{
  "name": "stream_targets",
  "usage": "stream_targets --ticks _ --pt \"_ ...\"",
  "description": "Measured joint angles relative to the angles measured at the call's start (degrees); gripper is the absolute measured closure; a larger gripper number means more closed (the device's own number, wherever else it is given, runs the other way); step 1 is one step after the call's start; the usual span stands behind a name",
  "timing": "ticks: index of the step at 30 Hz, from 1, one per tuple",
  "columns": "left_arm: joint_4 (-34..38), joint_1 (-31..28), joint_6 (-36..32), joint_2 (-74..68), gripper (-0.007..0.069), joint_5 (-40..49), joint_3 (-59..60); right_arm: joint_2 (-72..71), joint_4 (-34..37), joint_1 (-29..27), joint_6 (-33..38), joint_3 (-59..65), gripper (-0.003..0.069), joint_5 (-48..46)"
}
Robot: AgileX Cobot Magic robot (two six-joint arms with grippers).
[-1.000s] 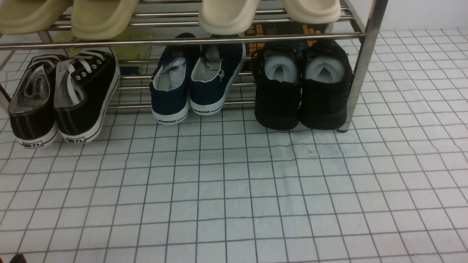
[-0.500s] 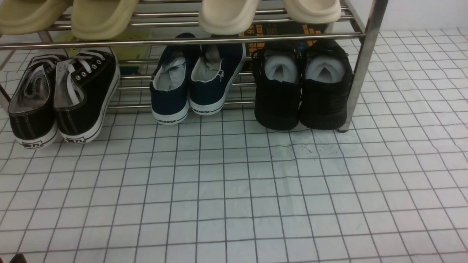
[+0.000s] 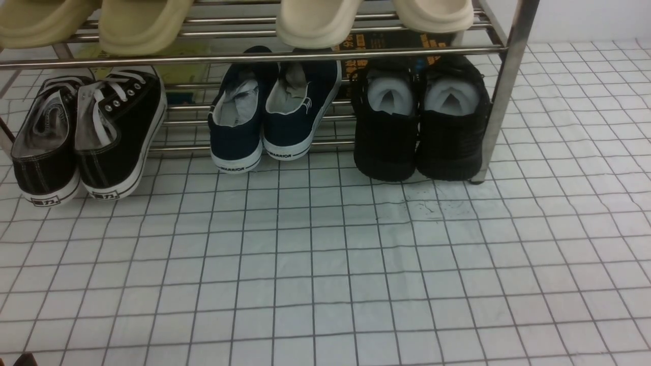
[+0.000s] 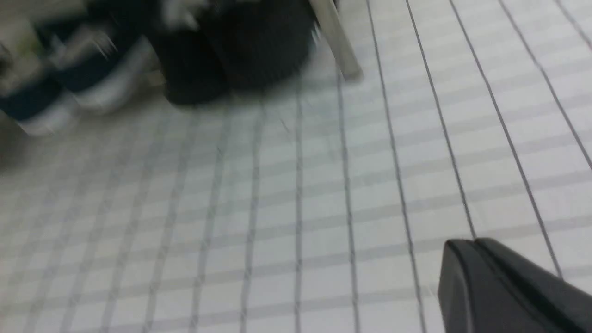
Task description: Take the shoes off the shelf with your hand from the white checkered tablecloth.
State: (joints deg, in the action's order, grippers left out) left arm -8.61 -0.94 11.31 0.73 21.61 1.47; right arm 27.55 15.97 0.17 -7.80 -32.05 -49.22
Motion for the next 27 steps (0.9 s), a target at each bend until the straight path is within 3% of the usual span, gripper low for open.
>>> stream_targets --ticks 1,4,7,10,11,13,18,23,27 --pt "-0.06 0.0 0.0 0.0 0.0384 0.0 0.0 6.45 -1.6 0.0 -0.15 -2.61 0.0666 -6.3" --pt "-0.06 0.0 0.0 0.0 0.0384 0.0 0.0 17.32 0.27 0.06 1.87 -5.25 0.0655 -11.9" --pt "-0.06 0.0 0.0 0.0 0.0384 0.0 0.0 26.97 9.73 1.31 10.24 -7.01 0.0621 -12.32" --pt "-0.06 0.0 0.0 0.0 0.0384 0.0 0.0 35.73 20.53 6.06 20.55 -10.06 0.0533 -12.06" --pt "-0.06 0.0 0.0 0.0 0.0384 0.0 0.0 35.73 20.53 6.43 20.99 -10.37 0.0533 -12.06" --pt "-0.06 0.0 0.0 0.0 0.0384 0.0 0.0 41.16 23.44 10.64 24.02 -15.6 0.0438 -9.6" --pt "-0.06 0.0 0.0 0.0 0.0384 0.0 0.0 49.38 20.89 17.33 21.78 -26.69 0.0317 0.36" --pt "-0.06 0.0 0.0 0.0 0.0384 0.0 0.0 58.41 14.39 24.21 17.1 -39.03 0.0297 3.52" --pt "-0.06 0.0 0.0 0.0 0.0384 0.0 0.0 69.41 2.14 29.68 7.8 -54.81 0.0293 0.54"
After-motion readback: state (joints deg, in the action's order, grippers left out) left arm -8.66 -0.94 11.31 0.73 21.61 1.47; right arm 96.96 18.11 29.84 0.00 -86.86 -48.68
